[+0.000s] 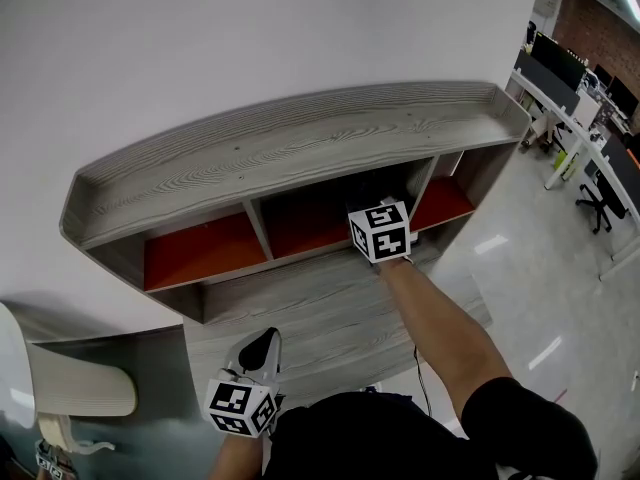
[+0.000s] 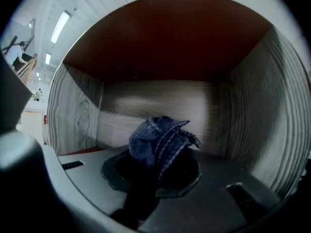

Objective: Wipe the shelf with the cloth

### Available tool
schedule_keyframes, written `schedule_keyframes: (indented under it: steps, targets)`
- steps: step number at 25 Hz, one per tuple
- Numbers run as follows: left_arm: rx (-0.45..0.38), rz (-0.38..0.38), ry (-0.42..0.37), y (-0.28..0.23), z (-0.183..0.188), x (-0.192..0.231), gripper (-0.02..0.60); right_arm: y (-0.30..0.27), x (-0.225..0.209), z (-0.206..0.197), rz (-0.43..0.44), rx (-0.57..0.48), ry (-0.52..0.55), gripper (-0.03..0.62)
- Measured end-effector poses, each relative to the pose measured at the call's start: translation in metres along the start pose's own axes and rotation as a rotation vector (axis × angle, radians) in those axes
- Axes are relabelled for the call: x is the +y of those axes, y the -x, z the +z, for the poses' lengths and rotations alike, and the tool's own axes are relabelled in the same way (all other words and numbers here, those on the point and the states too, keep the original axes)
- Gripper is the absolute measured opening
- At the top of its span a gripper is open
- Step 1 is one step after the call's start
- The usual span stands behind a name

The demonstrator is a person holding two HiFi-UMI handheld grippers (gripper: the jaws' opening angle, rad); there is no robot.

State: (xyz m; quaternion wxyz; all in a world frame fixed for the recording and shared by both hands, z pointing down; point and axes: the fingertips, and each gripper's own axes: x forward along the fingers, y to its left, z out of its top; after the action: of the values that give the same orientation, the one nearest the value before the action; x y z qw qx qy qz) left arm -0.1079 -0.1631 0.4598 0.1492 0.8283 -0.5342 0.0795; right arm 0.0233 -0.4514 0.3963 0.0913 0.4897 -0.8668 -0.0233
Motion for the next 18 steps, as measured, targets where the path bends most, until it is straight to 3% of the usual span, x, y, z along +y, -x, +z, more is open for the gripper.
schedule_keyframes:
  steps: [10, 18]
  targets:
    - [-0.003, 0.011, 0.007, 0.002, 0.0, 0.004, 0.009, 0.006, -0.039, -0.009, -0.086, 0.018, -0.012, 0.078]
    - [-0.005, 0.012, 0.007, 0.003, -0.001, 0.005, 0.009, 0.008, -0.046, -0.009, -0.109, 0.015, -0.023, 0.078]
